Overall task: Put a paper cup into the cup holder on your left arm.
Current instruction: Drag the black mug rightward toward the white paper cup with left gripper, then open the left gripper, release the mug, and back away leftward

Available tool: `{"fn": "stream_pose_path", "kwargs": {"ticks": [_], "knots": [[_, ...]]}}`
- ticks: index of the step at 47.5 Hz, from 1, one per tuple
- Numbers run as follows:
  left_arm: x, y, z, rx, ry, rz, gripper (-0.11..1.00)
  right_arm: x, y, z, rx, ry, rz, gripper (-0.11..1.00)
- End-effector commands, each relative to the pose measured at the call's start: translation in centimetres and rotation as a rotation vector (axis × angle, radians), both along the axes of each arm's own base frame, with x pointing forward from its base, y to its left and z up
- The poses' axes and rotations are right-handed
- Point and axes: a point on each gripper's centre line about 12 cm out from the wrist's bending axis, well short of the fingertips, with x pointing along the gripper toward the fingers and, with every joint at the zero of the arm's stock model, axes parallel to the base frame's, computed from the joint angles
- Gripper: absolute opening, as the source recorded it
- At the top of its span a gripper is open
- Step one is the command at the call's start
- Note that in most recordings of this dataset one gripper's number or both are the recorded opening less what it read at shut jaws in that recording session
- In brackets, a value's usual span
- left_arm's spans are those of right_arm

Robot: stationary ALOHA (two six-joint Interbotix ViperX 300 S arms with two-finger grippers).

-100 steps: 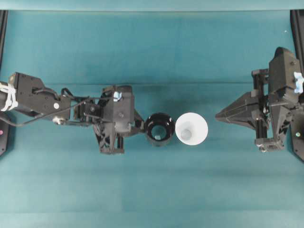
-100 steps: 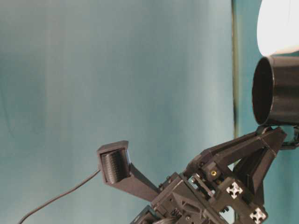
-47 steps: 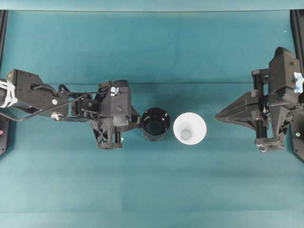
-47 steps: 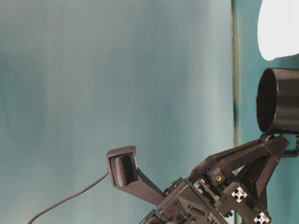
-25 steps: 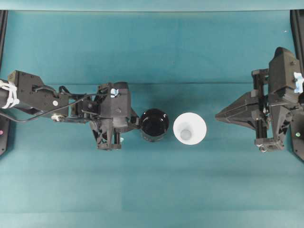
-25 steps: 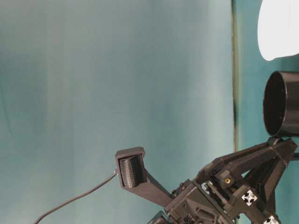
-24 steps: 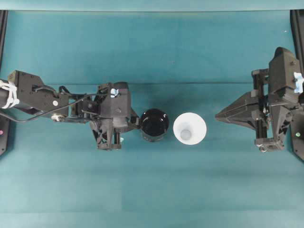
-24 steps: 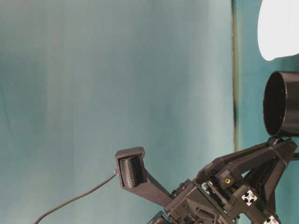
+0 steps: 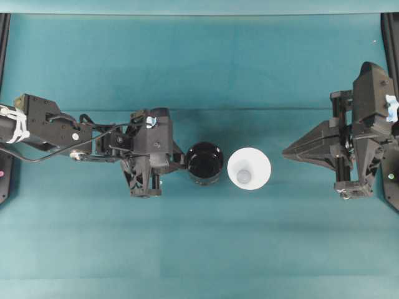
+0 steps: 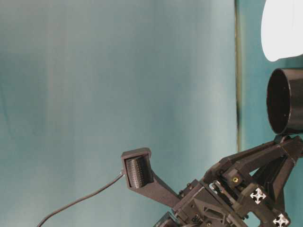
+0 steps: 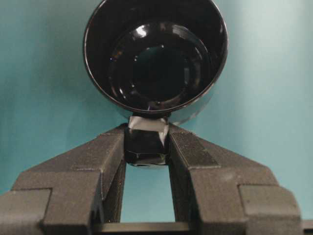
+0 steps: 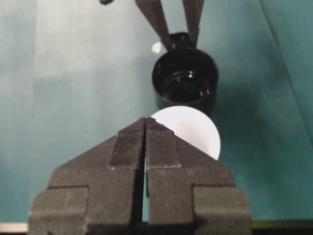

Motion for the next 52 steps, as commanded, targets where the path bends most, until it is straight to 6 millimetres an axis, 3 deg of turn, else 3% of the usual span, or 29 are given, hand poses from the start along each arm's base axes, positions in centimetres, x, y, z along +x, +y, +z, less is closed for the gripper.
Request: {"fn": "stream_pose_path", "kwargs": {"ticks": [1,26,28,35,38,52], "knots": [[0.3,0.1,0.1,-0.003,-0.011,0.004,0.29,0.3,0.0,0.9,0.007,-0.023,-0.005,-0.01],[0.3,0.3,0.0,-0.003,-0.005,0.011,0.3,0.2,0.0,0.9,0.007,-0.017,-0.003,-0.01],[0.2,0.3,0.0,-0.002,-0.002,0.01,0.36,0.2,0.0,0.8,0.008,-0.015,-0.004,-0.01],[0.4,0.3,0.1,-0.002,-0.003,0.01,0.78,0.2,0.0,0.5,0.008,-0.004,-0.006,-0.01],[0.3,0.3,0.1,-0.003,-0.002,0.011,0.89,0.1,0.0,0.3,0.008,0.011,-0.005,-0.01],[-0.1,0.3,0.1,-0.002,0.009,0.01,0.83,0.5,-0.3,-1.1,0.045,0.117,-0.038,0.01]]}}
